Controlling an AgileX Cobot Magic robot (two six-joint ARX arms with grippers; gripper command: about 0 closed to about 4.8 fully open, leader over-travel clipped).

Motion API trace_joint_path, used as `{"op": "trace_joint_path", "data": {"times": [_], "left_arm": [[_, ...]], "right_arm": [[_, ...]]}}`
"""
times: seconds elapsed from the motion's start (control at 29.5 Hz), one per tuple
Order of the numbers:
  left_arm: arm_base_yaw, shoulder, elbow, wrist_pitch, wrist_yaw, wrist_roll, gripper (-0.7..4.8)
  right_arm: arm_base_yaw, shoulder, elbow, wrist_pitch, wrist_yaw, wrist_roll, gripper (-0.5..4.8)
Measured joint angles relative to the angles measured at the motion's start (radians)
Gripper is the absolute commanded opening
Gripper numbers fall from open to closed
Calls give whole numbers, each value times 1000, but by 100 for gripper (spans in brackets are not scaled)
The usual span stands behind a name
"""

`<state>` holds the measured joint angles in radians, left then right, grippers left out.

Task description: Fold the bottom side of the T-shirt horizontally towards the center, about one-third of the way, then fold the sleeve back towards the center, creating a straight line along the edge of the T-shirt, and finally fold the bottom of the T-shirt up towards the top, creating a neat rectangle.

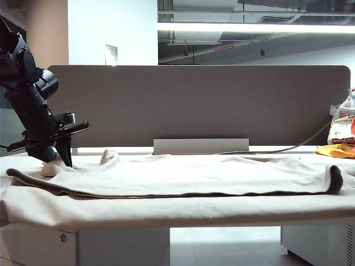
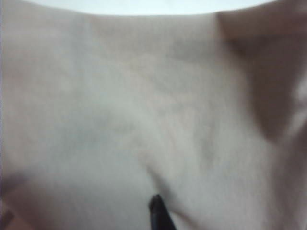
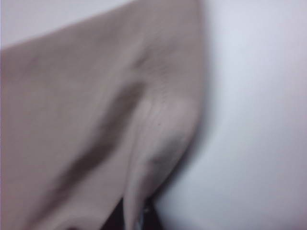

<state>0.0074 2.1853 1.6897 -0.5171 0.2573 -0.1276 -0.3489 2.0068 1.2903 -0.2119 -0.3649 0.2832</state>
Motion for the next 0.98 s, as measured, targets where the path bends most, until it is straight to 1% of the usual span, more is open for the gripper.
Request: {"op": "trace_joint_path", "data": {"times": [0.03, 0.07, 0.41, 0.58, 0.64, 0.71, 0.85, 0.92, 0.98], "left_arm": [[0, 2, 0, 0, 3, 0, 8], [0, 2, 0, 0, 4, 0, -5], [-1, -18, -7, -11, 15, 35, -6], [-23, -100, -6, 10, 17, 45, -6], [-42, -126, -5, 26, 17, 46, -6], [-68, -137, -4, 38, 38, 46, -6], [-137, -127, -6, 25, 69, 51, -6], [-190, -122, -7, 27, 66, 79, -6], [-243, -121, -6, 31, 36, 106, -6]], "right_arm": [[4, 2, 1, 1, -9, 2, -8], [8, 2, 1, 1, -15, 3, -8], [11, 7, 3, 1, -64, 3, -8], [11, 14, 36, -42, -76, 4, -8], [16, 17, 57, -61, -77, 4, -8], [24, 17, 77, -71, -80, 3, -8], [48, 16, 92, -72, -99, 3, -8], [62, 16, 95, -79, -101, 3, -8], [75, 16, 97, -77, -103, 3, -8]]}}
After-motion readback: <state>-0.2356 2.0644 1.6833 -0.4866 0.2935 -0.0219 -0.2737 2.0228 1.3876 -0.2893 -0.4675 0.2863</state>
